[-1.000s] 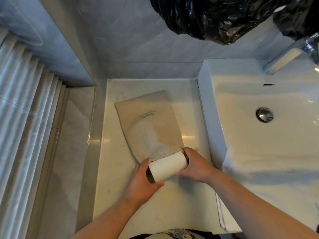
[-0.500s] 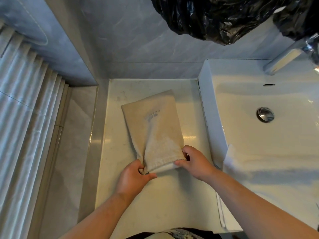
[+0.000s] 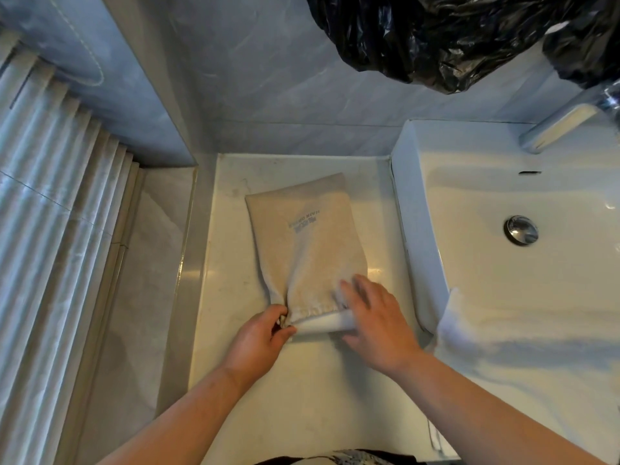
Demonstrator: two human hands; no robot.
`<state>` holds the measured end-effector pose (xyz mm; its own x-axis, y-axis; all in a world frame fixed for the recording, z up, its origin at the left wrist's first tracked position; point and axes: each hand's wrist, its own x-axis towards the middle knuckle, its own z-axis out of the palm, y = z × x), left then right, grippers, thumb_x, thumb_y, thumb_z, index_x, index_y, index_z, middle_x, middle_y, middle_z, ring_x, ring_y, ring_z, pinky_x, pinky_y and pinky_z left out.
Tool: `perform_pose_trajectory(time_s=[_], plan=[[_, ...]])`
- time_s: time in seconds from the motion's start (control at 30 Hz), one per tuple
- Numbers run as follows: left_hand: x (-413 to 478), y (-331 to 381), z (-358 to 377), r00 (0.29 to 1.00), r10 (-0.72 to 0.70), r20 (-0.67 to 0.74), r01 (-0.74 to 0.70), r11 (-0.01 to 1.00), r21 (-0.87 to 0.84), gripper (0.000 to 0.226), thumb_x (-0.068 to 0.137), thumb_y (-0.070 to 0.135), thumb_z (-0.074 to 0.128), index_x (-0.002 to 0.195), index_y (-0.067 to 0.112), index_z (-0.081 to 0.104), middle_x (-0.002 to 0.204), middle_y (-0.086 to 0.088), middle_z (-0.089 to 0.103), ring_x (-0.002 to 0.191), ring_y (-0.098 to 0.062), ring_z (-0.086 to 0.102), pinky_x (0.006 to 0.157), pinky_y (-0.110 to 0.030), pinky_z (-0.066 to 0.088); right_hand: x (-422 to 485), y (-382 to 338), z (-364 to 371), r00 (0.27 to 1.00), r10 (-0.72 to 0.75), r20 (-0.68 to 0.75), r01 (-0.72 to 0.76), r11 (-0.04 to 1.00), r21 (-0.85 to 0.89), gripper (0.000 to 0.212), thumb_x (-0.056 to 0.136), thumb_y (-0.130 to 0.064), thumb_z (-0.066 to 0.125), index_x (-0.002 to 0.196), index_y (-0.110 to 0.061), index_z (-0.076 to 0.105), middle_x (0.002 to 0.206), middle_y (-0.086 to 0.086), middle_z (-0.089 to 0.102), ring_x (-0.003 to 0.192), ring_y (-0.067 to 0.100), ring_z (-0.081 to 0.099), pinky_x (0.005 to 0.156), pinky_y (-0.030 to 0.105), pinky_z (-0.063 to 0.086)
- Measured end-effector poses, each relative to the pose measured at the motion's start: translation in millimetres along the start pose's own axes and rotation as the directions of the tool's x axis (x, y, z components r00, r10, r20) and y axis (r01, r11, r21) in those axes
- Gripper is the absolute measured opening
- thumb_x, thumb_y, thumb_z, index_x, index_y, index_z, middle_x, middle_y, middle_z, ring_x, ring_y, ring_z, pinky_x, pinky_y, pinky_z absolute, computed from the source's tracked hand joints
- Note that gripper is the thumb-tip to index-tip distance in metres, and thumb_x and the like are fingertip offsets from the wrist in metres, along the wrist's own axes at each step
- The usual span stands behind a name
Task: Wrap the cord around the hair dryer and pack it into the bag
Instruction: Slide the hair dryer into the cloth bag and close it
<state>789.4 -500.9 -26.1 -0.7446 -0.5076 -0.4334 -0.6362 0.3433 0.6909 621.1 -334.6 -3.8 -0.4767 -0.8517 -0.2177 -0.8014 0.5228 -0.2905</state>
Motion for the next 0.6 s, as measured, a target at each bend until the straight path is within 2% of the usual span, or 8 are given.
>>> perform_pose_trajectory(time_s=[0.07,0.13,0.17,0.27,0.33,0.4,0.5,0.6], plan=[[1,-1,0,1.0,0.013,-0.004,-0.013,1.0,-0.005,0.015,0.094,0.028,0.063,0.107,0.022,0.059,0.083,0.004,0.061,0.075,-0.012,0.059,0.063,-0.015,0.04,3,-10,6,0.989,-0.145,0.023,0.147,0.977,-0.156,0.1,0.059,-0.035,0.079,0.144,-0.022,0.028,0.147,0.018,0.037,0.129,0.038,0.038,0.104,0.046,0.038],[2,-1,-1,0.999,0.039,-0.019,-0.04,0.999,-0.002,0.007,0.095,0.025,0.06,0.102,0.021,0.059,0.083,0.003,0.062,0.077,-0.016,0.059,0.065,-0.02,0.043,12,-18,9,0.987,-0.142,0.071,0.151,0.977,-0.152,0.093,0.065,-0.035,0.075,0.143,-0.022,0.028,0.15,0.018,0.034,0.134,0.041,0.033,0.108,0.05,0.032],[3,-1,-3,0.998,0.055,-0.032,-0.054,0.999,0.006,0.004,0.096,0.023,0.059,0.099,0.021,0.059,0.083,0.001,0.063,0.078,-0.018,0.06,0.066,-0.024,0.045,18,-20,9,0.988,-0.128,0.087,0.139,0.982,-0.126,0.084,0.067,-0.036,0.072,0.14,-0.022,0.032,0.148,0.017,0.036,0.132,0.041,0.037,0.107,0.05,0.035],[7,0,-9,0.994,0.06,-0.092,-0.051,0.994,0.098,0.004,0.095,0.017,0.055,0.097,0.019,0.058,0.087,-0.005,0.065,0.078,-0.024,0.06,0.068,-0.034,0.049,26,-18,2,0.988,-0.129,0.08,0.134,0.989,-0.057,0.067,0.067,-0.041,0.07,0.126,-0.018,0.046,0.134,0.013,0.048,0.118,0.035,0.05,0.093,0.044,0.049],[9,5,-13,0.987,0.018,-0.16,0.008,0.986,0.165,0.01,0.088,0.015,0.058,0.098,0.018,0.055,0.084,-0.005,0.064,0.074,-0.027,0.059,0.064,-0.035,0.048,27,-15,-3,0.984,-0.176,0.027,0.177,0.984,-0.035,0.065,0.066,-0.043,0.07,0.121,-0.018,0.05,0.123,0.008,0.054,0.111,0.03,0.053,0.085,0.042,0.053],[14,14,-16,0.977,-0.046,-0.209,0.08,0.984,0.158,0.018,0.083,0.017,0.063,0.094,0.021,0.049,0.079,-0.002,0.061,0.069,-0.026,0.055,0.058,-0.033,0.043,27,-15,-7,0.978,-0.204,-0.043,0.203,0.979,-0.023,0.064,0.065,-0.045,0.071,0.119,-0.016,0.052,0.116,0.006,0.058,0.105,0.028,0.056,0.081,0.039,0.055],[19,24,-18,0.981,-0.107,-0.159,0.131,0.981,0.142,0.026,0.083,0.024,0.066,0.096,0.024,0.044,0.078,0.004,0.057,0.07,-0.026,0.057,0.058,-0.031,0.04,32,-15,-9,0.982,-0.168,-0.09,0.165,0.986,-0.038,0.063,0.065,-0.047,0.071,0.118,-0.016,0.054,0.113,0.005,0.059,0.101,0.028,0.058,0.078,0.039,0.056],[12,19,-17,0.993,-0.108,-0.045,0.113,0.983,0.143,0.026,0.08,0.023,0.063,0.098,0.027,0.045,0.08,0.003,0.063,0.074,-0.024,0.062,0.062,-0.035,0.05,41,-12,-7,0.994,-0.094,-0.058,0.09,0.994,-0.062,0.062,0.067,-0.043,0.07,0.121,-0.02,0.05,0.119,0.002,0.055,0.105,0.028,0.054,0.08,0.04,0.053]])
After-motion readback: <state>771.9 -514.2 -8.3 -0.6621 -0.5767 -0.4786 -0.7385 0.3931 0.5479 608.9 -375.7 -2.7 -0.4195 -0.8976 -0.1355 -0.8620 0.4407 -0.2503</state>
